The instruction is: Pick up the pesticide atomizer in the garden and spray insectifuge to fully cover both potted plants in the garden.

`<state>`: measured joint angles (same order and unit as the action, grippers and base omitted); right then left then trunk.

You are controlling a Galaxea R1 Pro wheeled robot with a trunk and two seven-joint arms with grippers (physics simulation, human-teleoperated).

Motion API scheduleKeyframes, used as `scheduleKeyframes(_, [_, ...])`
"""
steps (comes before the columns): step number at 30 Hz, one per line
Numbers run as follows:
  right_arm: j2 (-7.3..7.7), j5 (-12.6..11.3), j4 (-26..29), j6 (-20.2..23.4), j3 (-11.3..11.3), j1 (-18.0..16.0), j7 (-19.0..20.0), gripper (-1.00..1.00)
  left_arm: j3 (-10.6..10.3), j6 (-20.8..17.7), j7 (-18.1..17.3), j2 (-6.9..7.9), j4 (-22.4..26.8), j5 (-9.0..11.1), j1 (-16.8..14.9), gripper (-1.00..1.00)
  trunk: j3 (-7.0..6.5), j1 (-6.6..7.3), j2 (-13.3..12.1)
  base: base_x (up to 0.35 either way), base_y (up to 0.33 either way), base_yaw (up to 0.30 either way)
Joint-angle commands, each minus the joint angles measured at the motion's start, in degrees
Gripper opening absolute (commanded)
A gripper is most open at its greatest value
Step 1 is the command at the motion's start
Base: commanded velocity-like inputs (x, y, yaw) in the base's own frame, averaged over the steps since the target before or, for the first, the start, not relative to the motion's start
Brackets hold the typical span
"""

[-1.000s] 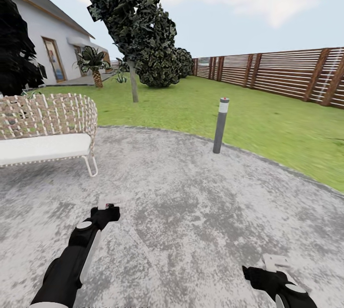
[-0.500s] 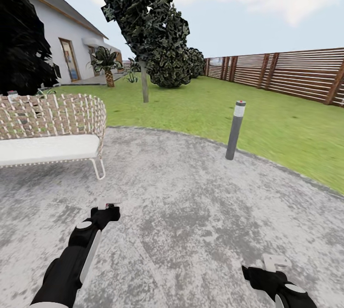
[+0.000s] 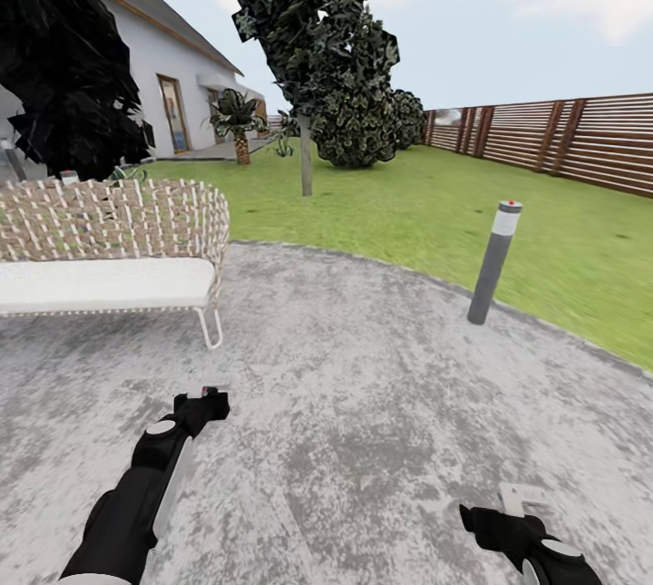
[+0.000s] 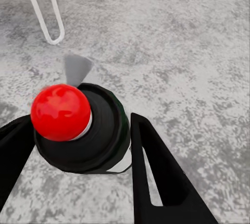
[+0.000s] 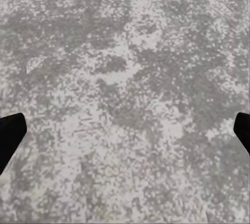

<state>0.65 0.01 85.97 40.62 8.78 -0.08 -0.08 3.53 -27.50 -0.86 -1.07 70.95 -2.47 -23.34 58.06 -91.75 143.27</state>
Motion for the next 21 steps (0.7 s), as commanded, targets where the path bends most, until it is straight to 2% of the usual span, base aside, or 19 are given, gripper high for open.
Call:
scheduleKeyframes(1, [0.03, -0.01, 0.08, 0.27, 0.01, -0.01, -0.01, 1.0, 0.08, -0.3, -0.11, -0.06, 0.06, -0.25, -0.04, -1.0, 0.06, -0.02, 0.02, 0.335, 0.0, 0.257])
scheduleKeyframes(15, [0.01, 0.01, 0.08, 0.28, -0.05, -0.01, -0.05, 1.0, 0.08, -0.31, -0.11, -0.07, -0.69, -0.25, -0.04, -1.0, 0.06, -0.02, 0.02, 0.333, 0.0, 0.257])
scheduleKeyframes(21, [-0.03, 0.07, 0.08, 0.28, -0.08, -0.01, -0.09, 1.0, 0.08, -0.27, -0.11, -0.07, -0.9, -0.25, -0.04, -1.0, 0.06, -0.02, 0.02, 0.233, 0.0, 0.257])
